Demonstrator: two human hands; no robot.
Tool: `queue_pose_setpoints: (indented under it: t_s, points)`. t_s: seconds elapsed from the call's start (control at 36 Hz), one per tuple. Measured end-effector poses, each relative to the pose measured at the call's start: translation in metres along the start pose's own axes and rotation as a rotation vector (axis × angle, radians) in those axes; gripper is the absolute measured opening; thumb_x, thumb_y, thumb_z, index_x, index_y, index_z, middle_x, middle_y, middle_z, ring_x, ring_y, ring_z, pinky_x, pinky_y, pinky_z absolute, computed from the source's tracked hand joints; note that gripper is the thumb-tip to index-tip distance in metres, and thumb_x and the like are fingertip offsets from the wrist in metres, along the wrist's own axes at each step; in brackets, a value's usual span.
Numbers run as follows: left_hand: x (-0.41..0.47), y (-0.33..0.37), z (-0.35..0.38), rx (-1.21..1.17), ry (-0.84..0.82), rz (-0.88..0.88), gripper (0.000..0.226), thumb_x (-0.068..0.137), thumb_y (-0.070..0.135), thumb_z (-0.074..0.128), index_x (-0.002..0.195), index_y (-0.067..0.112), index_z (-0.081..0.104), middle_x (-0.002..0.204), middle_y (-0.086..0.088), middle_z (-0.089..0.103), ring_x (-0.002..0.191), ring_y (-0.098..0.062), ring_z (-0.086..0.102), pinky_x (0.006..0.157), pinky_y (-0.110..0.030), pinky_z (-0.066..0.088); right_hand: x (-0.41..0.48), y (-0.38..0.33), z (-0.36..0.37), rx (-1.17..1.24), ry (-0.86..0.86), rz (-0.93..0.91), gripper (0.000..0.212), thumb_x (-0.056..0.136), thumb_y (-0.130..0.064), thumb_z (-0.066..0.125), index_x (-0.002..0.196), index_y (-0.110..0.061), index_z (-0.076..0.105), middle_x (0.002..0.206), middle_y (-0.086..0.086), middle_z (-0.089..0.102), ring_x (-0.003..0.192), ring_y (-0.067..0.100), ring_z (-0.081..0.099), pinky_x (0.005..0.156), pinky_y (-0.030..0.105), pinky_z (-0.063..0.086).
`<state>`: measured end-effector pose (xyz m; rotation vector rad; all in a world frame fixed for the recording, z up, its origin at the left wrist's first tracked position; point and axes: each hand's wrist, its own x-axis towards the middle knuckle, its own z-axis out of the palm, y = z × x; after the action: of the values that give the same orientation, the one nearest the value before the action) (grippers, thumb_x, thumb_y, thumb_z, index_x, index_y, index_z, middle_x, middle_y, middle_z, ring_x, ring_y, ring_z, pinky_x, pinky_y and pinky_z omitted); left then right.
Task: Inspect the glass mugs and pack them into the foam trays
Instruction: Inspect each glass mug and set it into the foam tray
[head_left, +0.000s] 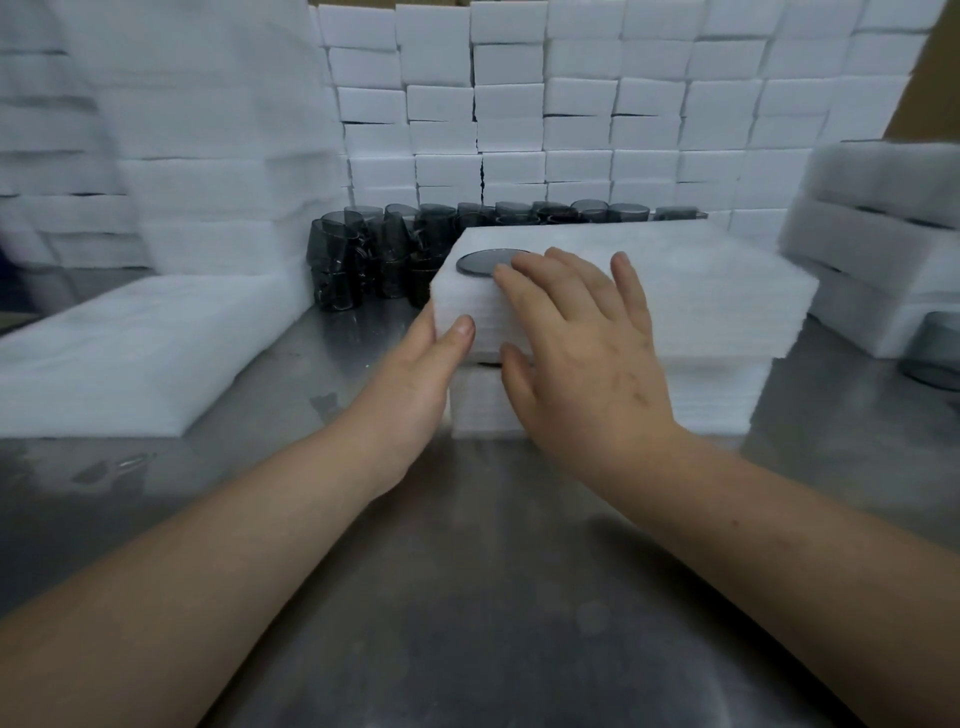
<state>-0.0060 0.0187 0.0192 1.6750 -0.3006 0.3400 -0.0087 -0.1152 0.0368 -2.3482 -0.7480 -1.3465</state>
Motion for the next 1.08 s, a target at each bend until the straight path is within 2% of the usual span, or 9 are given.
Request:
queue_pose_setpoints:
  t_s: [0.14,0.25,0.33,0.42,0.5,0.67,0.89,1.0,1.08]
  points:
    - [0.001,-0.005,-0.001,0.081,0.032,0.051,0.026,0.098,0.023,0.042,0.108,0.045,0.049,0.094,0.039,0.062,0.094,0.019,0.055,0.069,0.002,0.038,-0.003,0.001,0.000,0.052,-0.026,-0.037,0.051,0.072,-0.009,0.071,0.121,-0.002,0.059,0.127,0.014,0.057,0.124,0.032,0.049,0.108,0.044,0.014]
    - [0.002,-0.008,-0.003,0.093,0.050,0.052,0.027,0.098,0.025,0.043,0.118,0.040,0.051,0.106,0.030,0.063,0.104,0.014,0.054,0.084,-0.005,0.041,-0.001,-0.002,-0.004,0.173,0.025,-0.159,0.042,0.071,-0.009,0.067,0.112,0.001,0.063,0.118,0.016,0.062,0.112,0.034,0.058,0.104,0.042,0.031]
    - [-0.001,-0.006,-0.003,0.098,0.053,0.077,0.028,0.100,0.024,0.035,0.117,0.022,0.057,0.091,0.028,0.067,0.088,0.016,0.057,0.075,-0.003,0.042,-0.004,-0.008,-0.008,0.322,-0.147,-0.273,0.031,0.076,-0.012,0.058,0.103,0.001,0.065,0.094,0.014,0.067,0.082,0.031,0.063,0.072,0.038,0.049]
    - [-0.003,-0.009,-0.005,0.064,0.073,0.035,0.035,0.095,0.048,0.031,0.110,0.032,0.058,0.093,0.026,0.068,0.092,0.013,0.058,0.078,-0.003,0.041,-0.009,-0.013,-0.010,0.407,-0.393,-0.232,0.023,0.082,-0.021,0.054,0.097,-0.006,0.063,0.076,0.002,0.065,0.062,0.019,0.056,0.053,0.030,0.040]
    - [0.001,-0.012,-0.009,0.079,0.111,-0.039,0.051,0.093,0.057,0.021,0.114,0.033,0.059,0.116,0.007,0.065,0.113,-0.007,0.056,0.103,-0.026,0.036,-0.012,-0.012,-0.006,0.469,-0.505,-0.171,0.011,0.083,-0.023,0.059,0.082,-0.014,0.053,0.067,-0.006,0.055,0.061,0.013,0.047,0.055,0.029,0.033]
    - [0.012,-0.017,-0.012,0.118,0.385,-0.100,0.048,0.102,0.037,0.017,0.089,0.027,0.062,0.089,0.011,0.064,0.073,-0.003,0.057,0.062,-0.015,0.040,-0.014,-0.010,0.004,0.418,-0.862,-0.155,0.019,0.083,-0.039,0.057,0.075,-0.023,0.049,0.065,-0.014,0.045,0.066,0.006,0.042,0.061,0.025,0.032]
    - [0.030,-0.032,-0.019,0.245,0.546,-0.219,0.022,0.095,0.024,0.039,0.078,0.026,0.052,0.082,0.000,0.059,0.076,-0.021,0.056,0.062,-0.027,0.040,-0.015,-0.011,0.005,0.428,-0.873,-0.133,0.015,0.084,-0.039,0.057,0.088,-0.025,0.058,0.062,-0.017,0.041,0.063,0.005,0.040,0.056,0.020,0.031]
    - [0.047,-0.036,-0.027,0.421,0.464,-0.267,0.024,0.093,0.024,0.039,0.104,0.017,0.060,0.101,-0.006,0.065,0.087,-0.025,0.061,0.073,-0.032,0.047,-0.014,-0.011,0.003,0.433,-0.888,-0.127,0.016,0.085,-0.038,0.057,0.094,-0.025,0.060,0.062,-0.017,0.041,0.061,0.002,0.040,0.056,0.012,0.028]
    - [0.064,-0.038,-0.037,0.566,0.380,-0.279,0.033,0.093,0.023,0.042,0.120,0.012,0.056,0.112,-0.007,0.063,0.087,-0.023,0.060,0.068,-0.029,0.046,-0.013,-0.011,0.003,0.427,-0.902,-0.128,0.019,0.086,-0.038,0.056,0.099,-0.026,0.060,0.064,-0.017,0.040,0.069,0.006,0.040,0.059,0.025,0.030]
